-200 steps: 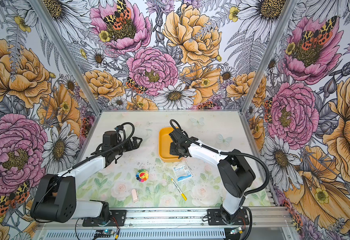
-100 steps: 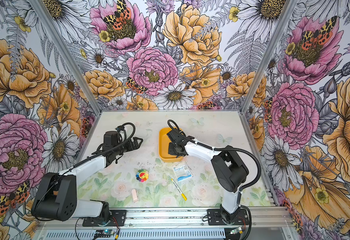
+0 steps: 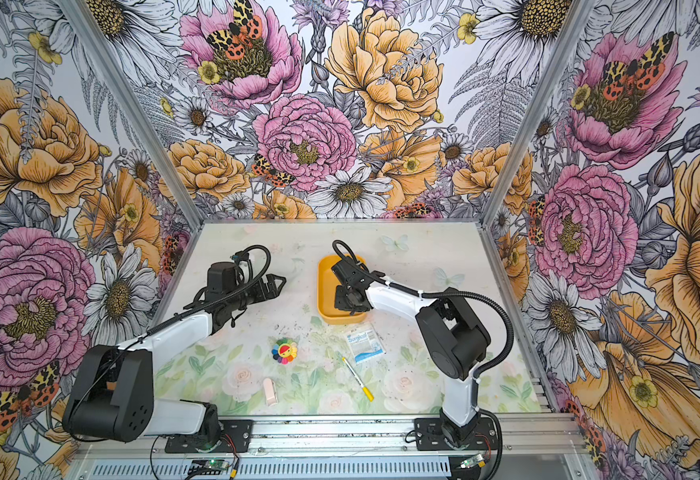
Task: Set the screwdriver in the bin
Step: 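Lower the screwdriver into the yellow bin and open the right gripper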
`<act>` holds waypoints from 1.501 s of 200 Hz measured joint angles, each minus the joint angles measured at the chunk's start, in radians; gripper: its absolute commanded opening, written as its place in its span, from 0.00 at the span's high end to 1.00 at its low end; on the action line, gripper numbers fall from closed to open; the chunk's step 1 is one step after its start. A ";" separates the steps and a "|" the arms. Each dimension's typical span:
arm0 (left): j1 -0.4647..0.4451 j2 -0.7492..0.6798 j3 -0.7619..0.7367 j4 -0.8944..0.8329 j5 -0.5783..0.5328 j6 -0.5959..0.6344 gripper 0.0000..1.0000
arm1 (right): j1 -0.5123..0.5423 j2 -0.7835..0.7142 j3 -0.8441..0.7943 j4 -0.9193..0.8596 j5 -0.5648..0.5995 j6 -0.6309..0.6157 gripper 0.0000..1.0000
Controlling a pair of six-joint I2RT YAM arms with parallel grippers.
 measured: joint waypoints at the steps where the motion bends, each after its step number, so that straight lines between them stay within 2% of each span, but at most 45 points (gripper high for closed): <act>1: 0.000 0.000 0.000 0.000 0.000 0.000 0.01 | 0.000 0.001 0.000 0.000 0.000 0.000 1.00; 126: 0.000 0.016 0.000 0.000 0.004 0.000 0.01 | -0.001 0.079 0.042 -0.005 -0.003 -0.001 1.00; 219: 0.000 0.039 0.008 0.000 0.005 0.000 0.01 | -0.003 0.082 0.048 -0.011 -0.003 -0.001 1.00; 242: 0.000 0.039 0.009 0.000 0.007 0.000 0.01 | -0.003 0.090 0.053 -0.011 -0.006 -0.002 0.87; 300: 0.000 0.039 0.009 0.000 0.008 0.000 0.01 | -0.008 0.093 0.057 -0.015 -0.014 -0.008 0.68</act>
